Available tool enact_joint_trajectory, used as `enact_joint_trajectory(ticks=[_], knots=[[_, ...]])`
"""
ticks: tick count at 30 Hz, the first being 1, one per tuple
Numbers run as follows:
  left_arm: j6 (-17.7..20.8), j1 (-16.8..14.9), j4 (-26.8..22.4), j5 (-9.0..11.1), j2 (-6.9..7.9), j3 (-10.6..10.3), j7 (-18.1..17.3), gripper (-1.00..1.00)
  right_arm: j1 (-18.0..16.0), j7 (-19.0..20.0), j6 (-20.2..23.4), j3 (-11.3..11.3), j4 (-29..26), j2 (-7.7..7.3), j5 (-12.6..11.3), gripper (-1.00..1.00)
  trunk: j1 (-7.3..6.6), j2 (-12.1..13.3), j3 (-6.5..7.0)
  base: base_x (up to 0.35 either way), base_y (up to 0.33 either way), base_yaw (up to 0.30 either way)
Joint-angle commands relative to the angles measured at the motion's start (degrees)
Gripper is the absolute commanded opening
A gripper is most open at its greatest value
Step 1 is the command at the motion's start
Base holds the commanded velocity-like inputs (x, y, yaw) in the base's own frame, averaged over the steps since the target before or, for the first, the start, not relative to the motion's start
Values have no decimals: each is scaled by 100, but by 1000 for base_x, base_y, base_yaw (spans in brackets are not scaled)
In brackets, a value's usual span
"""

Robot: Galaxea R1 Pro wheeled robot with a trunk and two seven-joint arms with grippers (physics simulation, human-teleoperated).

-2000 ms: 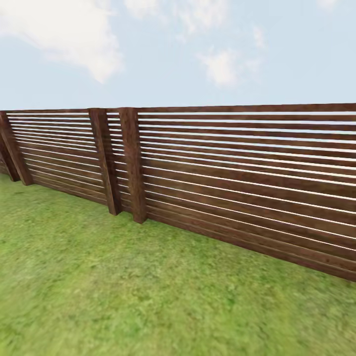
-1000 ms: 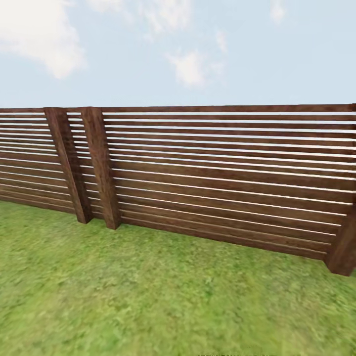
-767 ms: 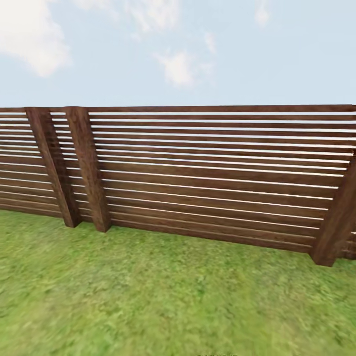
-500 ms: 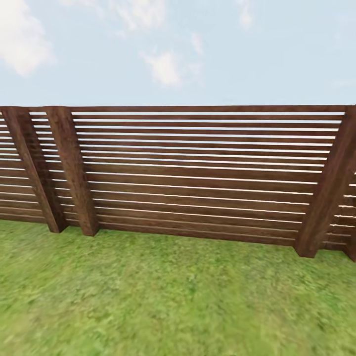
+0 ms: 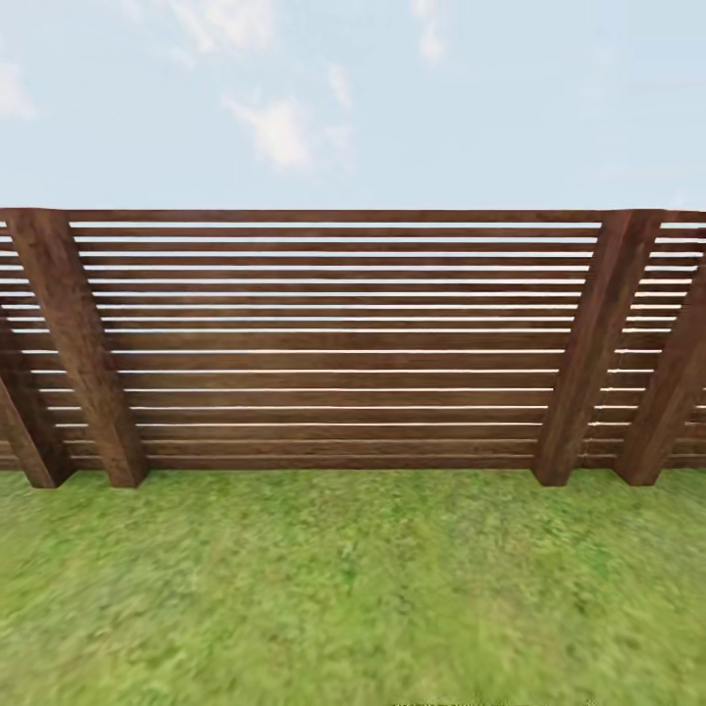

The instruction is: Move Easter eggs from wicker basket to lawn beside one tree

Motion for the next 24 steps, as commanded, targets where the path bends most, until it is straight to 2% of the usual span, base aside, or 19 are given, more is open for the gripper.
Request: enact_joint_trajectory(ticks=[1, 24], knots=[[-13, -1, 2, -3, 0, -11, 4, 100, -8, -2, -30, 23, 17, 2, 18, 100, 0, -3, -4, 0, 0, -285], [-13, 0, 2, -2, -1, -15, 4, 100, -5, -2, -32, 13, 27, 15, 14, 100, 0, -3, -4, 0, 0, -285]])
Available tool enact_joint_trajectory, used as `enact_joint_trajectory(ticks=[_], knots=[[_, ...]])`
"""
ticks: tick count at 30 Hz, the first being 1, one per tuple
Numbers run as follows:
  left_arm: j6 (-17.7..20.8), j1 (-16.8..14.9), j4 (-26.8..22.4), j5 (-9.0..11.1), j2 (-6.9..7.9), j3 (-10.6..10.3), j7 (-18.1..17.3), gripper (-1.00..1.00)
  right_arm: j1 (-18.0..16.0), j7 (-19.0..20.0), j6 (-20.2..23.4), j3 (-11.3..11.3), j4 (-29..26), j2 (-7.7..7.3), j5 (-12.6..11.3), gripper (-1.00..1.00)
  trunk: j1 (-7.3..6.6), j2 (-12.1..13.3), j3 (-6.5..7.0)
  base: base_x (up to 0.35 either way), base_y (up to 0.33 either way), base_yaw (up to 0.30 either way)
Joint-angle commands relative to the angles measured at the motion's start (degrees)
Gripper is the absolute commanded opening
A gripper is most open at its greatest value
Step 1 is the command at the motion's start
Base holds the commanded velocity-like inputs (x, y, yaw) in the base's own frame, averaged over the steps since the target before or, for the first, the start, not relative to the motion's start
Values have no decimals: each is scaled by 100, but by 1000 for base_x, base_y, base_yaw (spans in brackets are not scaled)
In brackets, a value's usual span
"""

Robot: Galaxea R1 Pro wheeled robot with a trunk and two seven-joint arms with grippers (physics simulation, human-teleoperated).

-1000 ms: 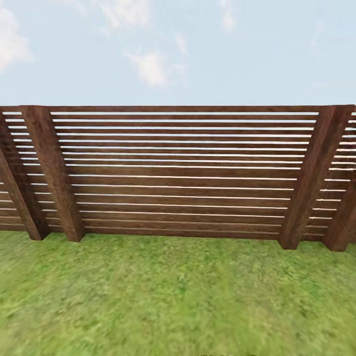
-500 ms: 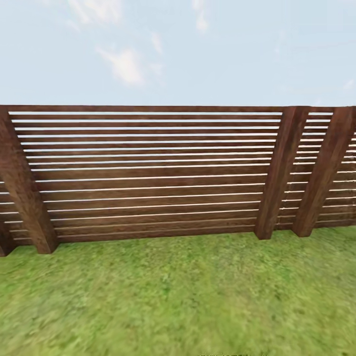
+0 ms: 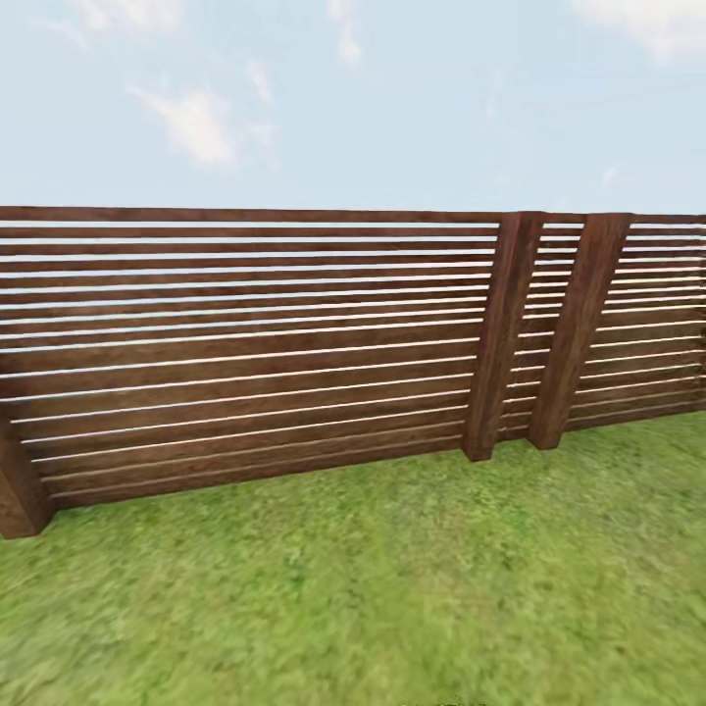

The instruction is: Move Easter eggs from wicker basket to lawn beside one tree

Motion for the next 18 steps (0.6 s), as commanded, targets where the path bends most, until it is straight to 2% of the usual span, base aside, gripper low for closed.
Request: enact_joint_trajectory(ticks=[1, 18], knots=[[-13, -1, -1, -6, 1, -16, 4, 100, -10, -2, -30, 23, 18, 0, 21, 100, 0, -3, -4, 0, 0, -285], [10, -1, 19, -7, 24, 0, 5, 100, -10, -2, -30, 24, 114, 6, 22, 100, 0, -3, -4, 0, 0, -285]])
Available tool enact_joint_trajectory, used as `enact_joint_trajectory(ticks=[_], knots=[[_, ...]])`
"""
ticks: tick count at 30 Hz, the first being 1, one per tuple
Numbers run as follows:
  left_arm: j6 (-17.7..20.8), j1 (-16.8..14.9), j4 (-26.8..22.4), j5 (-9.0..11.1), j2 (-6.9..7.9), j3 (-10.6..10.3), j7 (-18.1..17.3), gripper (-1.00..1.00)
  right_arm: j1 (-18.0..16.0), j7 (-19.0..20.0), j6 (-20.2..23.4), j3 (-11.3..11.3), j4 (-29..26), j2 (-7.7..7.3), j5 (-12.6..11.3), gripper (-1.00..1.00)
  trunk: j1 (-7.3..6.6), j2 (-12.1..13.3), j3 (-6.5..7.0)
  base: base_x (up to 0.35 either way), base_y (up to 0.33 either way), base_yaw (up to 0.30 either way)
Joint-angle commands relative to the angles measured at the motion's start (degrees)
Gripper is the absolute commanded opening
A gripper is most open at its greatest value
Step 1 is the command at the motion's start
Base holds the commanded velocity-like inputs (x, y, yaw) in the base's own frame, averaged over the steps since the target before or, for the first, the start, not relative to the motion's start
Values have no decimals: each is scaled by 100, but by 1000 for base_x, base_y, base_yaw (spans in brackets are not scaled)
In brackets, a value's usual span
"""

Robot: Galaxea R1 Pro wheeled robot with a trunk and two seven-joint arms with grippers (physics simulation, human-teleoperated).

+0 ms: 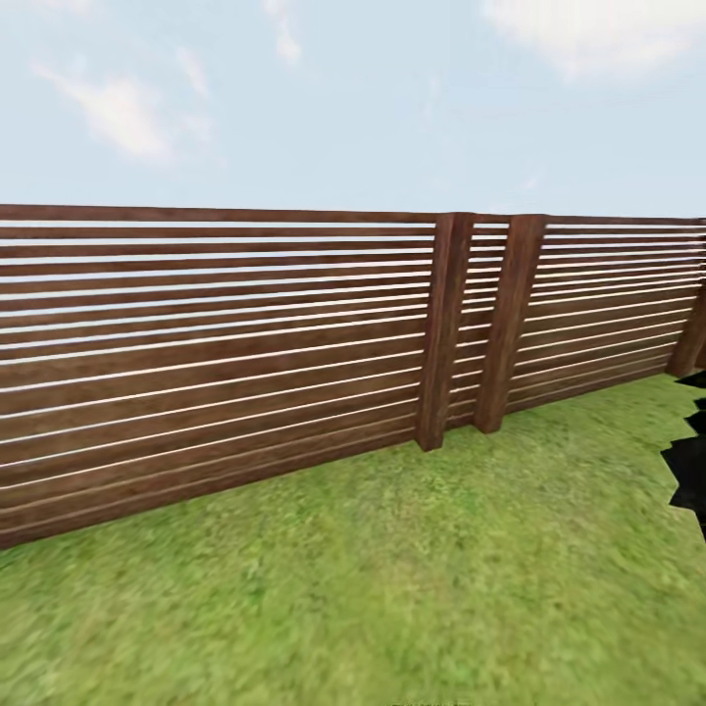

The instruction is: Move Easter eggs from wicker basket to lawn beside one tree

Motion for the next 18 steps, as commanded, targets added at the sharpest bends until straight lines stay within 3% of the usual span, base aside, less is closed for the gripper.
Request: enact_joint_trajectory(ticks=[1, 18], knots=[[-8, -1, 3, -5, -5, -11, 4, 100, -10, -2, -41, 23, 26, -1, 15, 100, 0, -3, -4, 0, 0, -285], [-8, -1, -5, -17, 3, -22, 4, 100, -9, -2, -41, 23, 26, -6, 9, 100, 0, -3, -4, 0, 0, -285]])
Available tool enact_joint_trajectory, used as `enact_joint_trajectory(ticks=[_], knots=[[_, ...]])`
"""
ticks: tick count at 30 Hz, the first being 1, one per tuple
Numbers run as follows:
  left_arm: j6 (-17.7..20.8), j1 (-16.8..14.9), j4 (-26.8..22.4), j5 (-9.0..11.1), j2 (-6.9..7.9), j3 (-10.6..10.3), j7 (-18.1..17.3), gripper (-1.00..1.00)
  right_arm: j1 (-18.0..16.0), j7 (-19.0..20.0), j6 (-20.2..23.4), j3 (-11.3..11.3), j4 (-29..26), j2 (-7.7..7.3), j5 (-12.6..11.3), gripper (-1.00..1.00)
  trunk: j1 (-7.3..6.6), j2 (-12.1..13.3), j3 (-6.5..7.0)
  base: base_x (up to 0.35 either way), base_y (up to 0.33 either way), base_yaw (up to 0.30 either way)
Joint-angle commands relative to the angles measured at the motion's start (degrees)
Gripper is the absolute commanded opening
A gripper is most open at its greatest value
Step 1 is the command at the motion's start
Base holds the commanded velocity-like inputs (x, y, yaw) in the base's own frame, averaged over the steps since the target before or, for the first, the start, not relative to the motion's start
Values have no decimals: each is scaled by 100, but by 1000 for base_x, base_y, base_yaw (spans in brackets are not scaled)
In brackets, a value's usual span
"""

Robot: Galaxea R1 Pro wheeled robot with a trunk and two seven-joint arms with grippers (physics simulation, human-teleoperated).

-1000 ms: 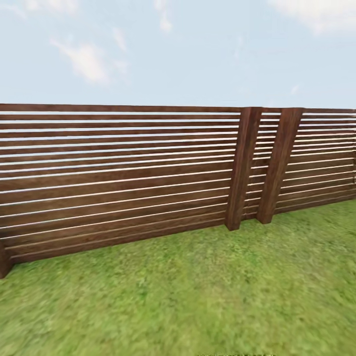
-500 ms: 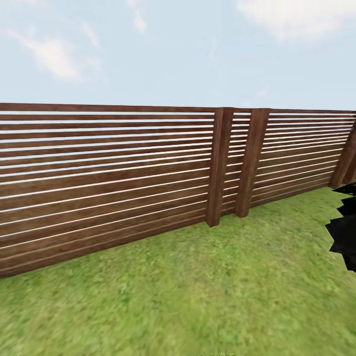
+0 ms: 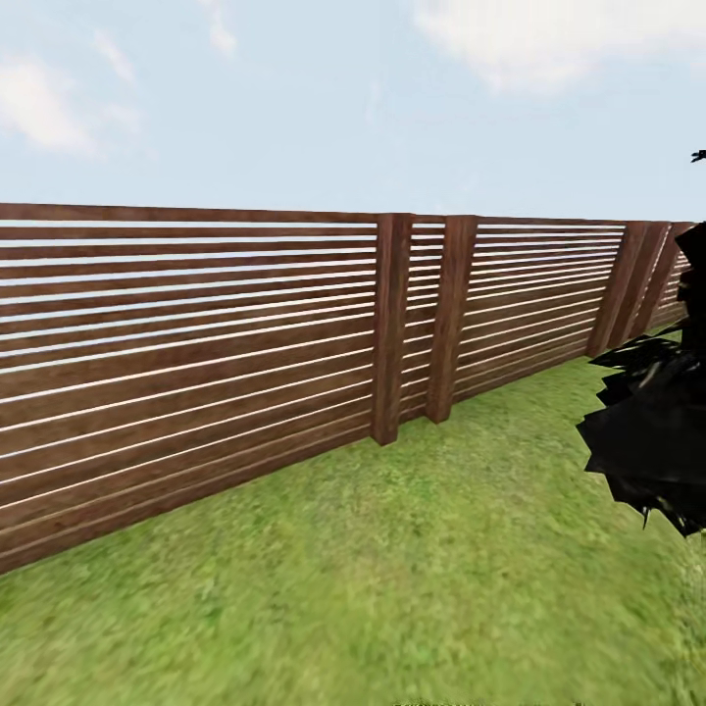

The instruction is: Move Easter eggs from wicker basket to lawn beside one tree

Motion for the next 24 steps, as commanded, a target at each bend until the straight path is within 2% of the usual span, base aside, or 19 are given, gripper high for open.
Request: enact_joint_trajectory(ticks=[1, 24], knots=[[-11, -1, 2, -4, 0, -11, 4, 100, -10, -2, -38, 23, 26, 0, 14, 100, 0, -3, -4, 0, 0, -285], [-11, 0, 2, -13, 0, -11, 4, 100, -10, -2, -23, 10, 18, -9, 4, 100, 0, -3, -4, 0, 0, -285]])
